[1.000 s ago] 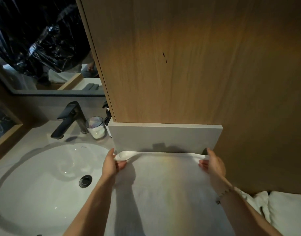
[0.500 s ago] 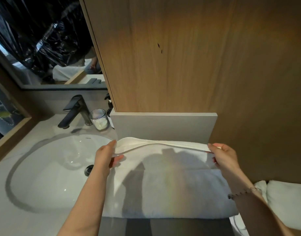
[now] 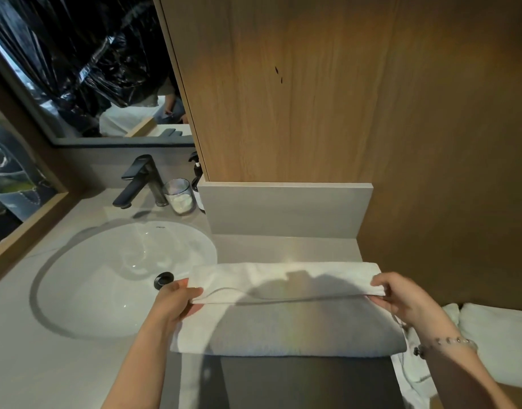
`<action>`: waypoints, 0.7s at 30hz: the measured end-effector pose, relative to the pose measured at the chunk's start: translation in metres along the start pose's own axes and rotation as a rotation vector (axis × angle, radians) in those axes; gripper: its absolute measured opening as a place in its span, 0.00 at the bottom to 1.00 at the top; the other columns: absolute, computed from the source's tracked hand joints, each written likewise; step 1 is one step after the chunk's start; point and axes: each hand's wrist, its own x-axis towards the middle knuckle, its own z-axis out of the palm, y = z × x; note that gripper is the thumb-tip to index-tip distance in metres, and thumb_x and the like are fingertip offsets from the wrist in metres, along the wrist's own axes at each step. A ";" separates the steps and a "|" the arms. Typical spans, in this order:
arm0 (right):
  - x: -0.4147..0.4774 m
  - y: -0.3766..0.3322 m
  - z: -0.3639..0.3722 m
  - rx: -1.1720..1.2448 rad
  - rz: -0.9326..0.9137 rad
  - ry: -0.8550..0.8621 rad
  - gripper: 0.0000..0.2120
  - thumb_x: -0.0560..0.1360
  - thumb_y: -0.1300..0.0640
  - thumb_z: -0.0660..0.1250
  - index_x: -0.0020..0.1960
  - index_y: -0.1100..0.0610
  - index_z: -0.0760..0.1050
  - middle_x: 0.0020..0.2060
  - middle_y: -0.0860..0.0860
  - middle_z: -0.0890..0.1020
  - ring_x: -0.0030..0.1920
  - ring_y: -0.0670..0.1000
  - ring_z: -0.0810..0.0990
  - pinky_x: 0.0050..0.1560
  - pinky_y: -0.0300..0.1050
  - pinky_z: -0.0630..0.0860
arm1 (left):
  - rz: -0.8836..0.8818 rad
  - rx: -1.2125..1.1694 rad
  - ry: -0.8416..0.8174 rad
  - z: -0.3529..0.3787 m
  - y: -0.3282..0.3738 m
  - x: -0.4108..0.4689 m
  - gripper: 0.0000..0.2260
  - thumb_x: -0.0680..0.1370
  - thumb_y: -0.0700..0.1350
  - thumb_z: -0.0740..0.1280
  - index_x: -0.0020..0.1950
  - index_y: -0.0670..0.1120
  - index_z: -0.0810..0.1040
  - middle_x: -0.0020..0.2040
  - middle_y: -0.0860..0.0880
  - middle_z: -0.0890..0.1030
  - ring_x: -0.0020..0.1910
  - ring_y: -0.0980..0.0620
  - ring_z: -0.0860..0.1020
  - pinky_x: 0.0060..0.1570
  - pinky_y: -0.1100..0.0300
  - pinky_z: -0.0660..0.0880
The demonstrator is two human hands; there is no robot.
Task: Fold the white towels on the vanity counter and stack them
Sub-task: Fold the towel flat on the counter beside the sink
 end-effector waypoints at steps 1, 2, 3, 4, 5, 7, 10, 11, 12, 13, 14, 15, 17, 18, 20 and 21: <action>-0.001 -0.003 0.001 -0.012 0.015 -0.015 0.06 0.72 0.70 0.60 0.40 0.62 0.69 0.33 0.53 0.67 0.37 0.49 0.70 0.27 0.40 0.80 | 0.004 0.038 -0.011 -0.001 0.000 -0.004 0.07 0.75 0.27 0.61 0.45 0.38 0.73 0.34 0.46 0.78 0.32 0.51 0.77 0.30 0.65 0.77; -0.004 -0.005 0.003 -0.028 0.023 -0.031 0.06 0.71 0.70 0.58 0.41 0.61 0.69 0.34 0.54 0.69 0.37 0.50 0.72 0.26 0.41 0.80 | 0.006 0.067 -0.025 -0.001 -0.002 -0.005 0.09 0.75 0.27 0.59 0.42 0.39 0.73 0.34 0.45 0.77 0.33 0.51 0.76 0.31 0.63 0.77; -0.005 -0.006 0.006 -0.044 0.024 -0.032 0.07 0.70 0.70 0.56 0.42 0.61 0.69 0.35 0.54 0.71 0.38 0.50 0.73 0.28 0.41 0.80 | 0.008 0.100 -0.035 -0.002 -0.001 -0.008 0.10 0.75 0.27 0.58 0.40 0.40 0.72 0.34 0.45 0.76 0.33 0.51 0.74 0.33 0.62 0.76; -0.007 -0.008 0.009 -0.053 0.020 -0.015 0.08 0.70 0.71 0.55 0.42 0.61 0.69 0.36 0.55 0.72 0.38 0.51 0.73 0.31 0.44 0.80 | 0.013 0.125 -0.047 -0.003 -0.001 -0.008 0.11 0.75 0.27 0.56 0.39 0.41 0.71 0.31 0.46 0.76 0.33 0.50 0.73 0.34 0.62 0.74; -0.008 -0.009 0.011 -0.058 0.010 0.012 0.08 0.69 0.71 0.54 0.42 0.61 0.68 0.37 0.55 0.73 0.38 0.52 0.73 0.33 0.47 0.78 | 0.015 0.156 -0.060 -0.003 0.000 -0.009 0.13 0.74 0.27 0.55 0.38 0.42 0.70 0.26 0.48 0.74 0.32 0.50 0.71 0.34 0.61 0.72; -0.008 -0.009 0.017 -0.054 -0.014 0.054 0.07 0.70 0.68 0.54 0.39 0.59 0.67 0.37 0.55 0.72 0.36 0.53 0.72 0.32 0.46 0.73 | 0.020 0.203 -0.066 -0.005 -0.002 -0.006 0.15 0.73 0.27 0.53 0.41 0.44 0.71 0.24 0.49 0.69 0.28 0.52 0.68 0.27 0.64 0.68; -0.008 -0.004 0.026 -0.099 -0.062 0.011 0.09 0.76 0.53 0.60 0.49 0.58 0.74 0.40 0.54 0.76 0.37 0.52 0.75 0.27 0.38 0.72 | 0.044 0.212 -0.036 -0.003 -0.008 -0.003 0.17 0.71 0.25 0.51 0.41 0.46 0.70 0.25 0.49 0.63 0.24 0.53 0.61 0.21 0.67 0.57; -0.008 -0.002 0.026 -0.136 -0.089 0.000 0.14 0.77 0.49 0.61 0.55 0.58 0.75 0.43 0.54 0.78 0.41 0.52 0.77 0.32 0.40 0.74 | 0.037 0.214 -0.017 -0.001 -0.009 -0.005 0.17 0.71 0.25 0.50 0.41 0.44 0.69 0.24 0.50 0.64 0.24 0.53 0.60 0.20 0.67 0.55; -0.008 0.000 0.024 -0.176 -0.114 0.008 0.17 0.78 0.48 0.62 0.59 0.59 0.74 0.47 0.54 0.78 0.45 0.53 0.78 0.40 0.44 0.75 | 0.038 0.192 0.001 0.003 -0.008 -0.006 0.15 0.71 0.25 0.49 0.41 0.42 0.69 0.20 0.51 0.64 0.21 0.53 0.62 0.18 0.68 0.54; -0.009 0.002 0.020 -0.214 -0.129 0.023 0.17 0.78 0.50 0.63 0.60 0.60 0.73 0.50 0.54 0.79 0.49 0.54 0.78 0.46 0.47 0.74 | 0.042 0.172 -0.008 0.007 -0.005 -0.012 0.13 0.72 0.26 0.49 0.40 0.41 0.67 0.17 0.52 0.64 0.17 0.54 0.63 0.16 0.71 0.55; -0.011 0.003 0.016 -0.250 -0.132 0.018 0.15 0.77 0.53 0.64 0.60 0.61 0.73 0.50 0.54 0.79 0.50 0.54 0.78 0.49 0.48 0.73 | 0.024 0.115 -0.021 0.010 -0.004 -0.013 0.12 0.73 0.28 0.49 0.38 0.41 0.67 0.15 0.52 0.66 0.16 0.54 0.66 0.16 0.71 0.60; -0.010 0.004 0.010 -0.271 -0.129 -0.011 0.14 0.76 0.56 0.65 0.58 0.62 0.74 0.49 0.54 0.80 0.49 0.54 0.78 0.49 0.48 0.73 | 0.013 0.059 -0.007 0.012 -0.001 -0.015 0.11 0.74 0.31 0.50 0.36 0.41 0.67 0.15 0.51 0.68 0.17 0.52 0.70 0.19 0.68 0.66; -0.012 0.007 0.003 -0.285 -0.122 -0.061 0.14 0.73 0.59 0.66 0.56 0.65 0.77 0.47 0.57 0.81 0.47 0.56 0.79 0.47 0.48 0.74 | -0.022 -0.053 -0.001 0.016 0.000 -0.009 0.10 0.76 0.37 0.54 0.36 0.41 0.69 0.19 0.48 0.73 0.24 0.48 0.74 0.29 0.61 0.69; -0.015 0.007 0.001 -0.295 -0.129 -0.079 0.12 0.73 0.60 0.66 0.54 0.64 0.78 0.46 0.58 0.81 0.45 0.56 0.78 0.44 0.46 0.73 | -0.022 -0.066 0.021 0.016 -0.001 -0.005 0.11 0.77 0.42 0.56 0.37 0.41 0.71 0.25 0.46 0.77 0.28 0.48 0.76 0.33 0.59 0.70; -0.021 0.009 0.000 -0.375 -0.173 -0.071 0.06 0.74 0.59 0.66 0.47 0.61 0.78 0.38 0.55 0.79 0.38 0.53 0.76 0.36 0.44 0.68 | 0.054 0.068 0.034 0.014 -0.010 0.009 0.16 0.76 0.53 0.61 0.51 0.41 0.76 0.45 0.44 0.82 0.43 0.47 0.80 0.44 0.54 0.75; -0.022 0.011 -0.001 -0.430 -0.206 -0.061 0.06 0.74 0.58 0.67 0.40 0.59 0.76 0.32 0.53 0.76 0.33 0.51 0.72 0.33 0.43 0.65 | 0.106 0.168 0.042 0.012 -0.015 0.010 0.18 0.75 0.54 0.64 0.57 0.41 0.75 0.52 0.44 0.81 0.51 0.45 0.79 0.51 0.53 0.75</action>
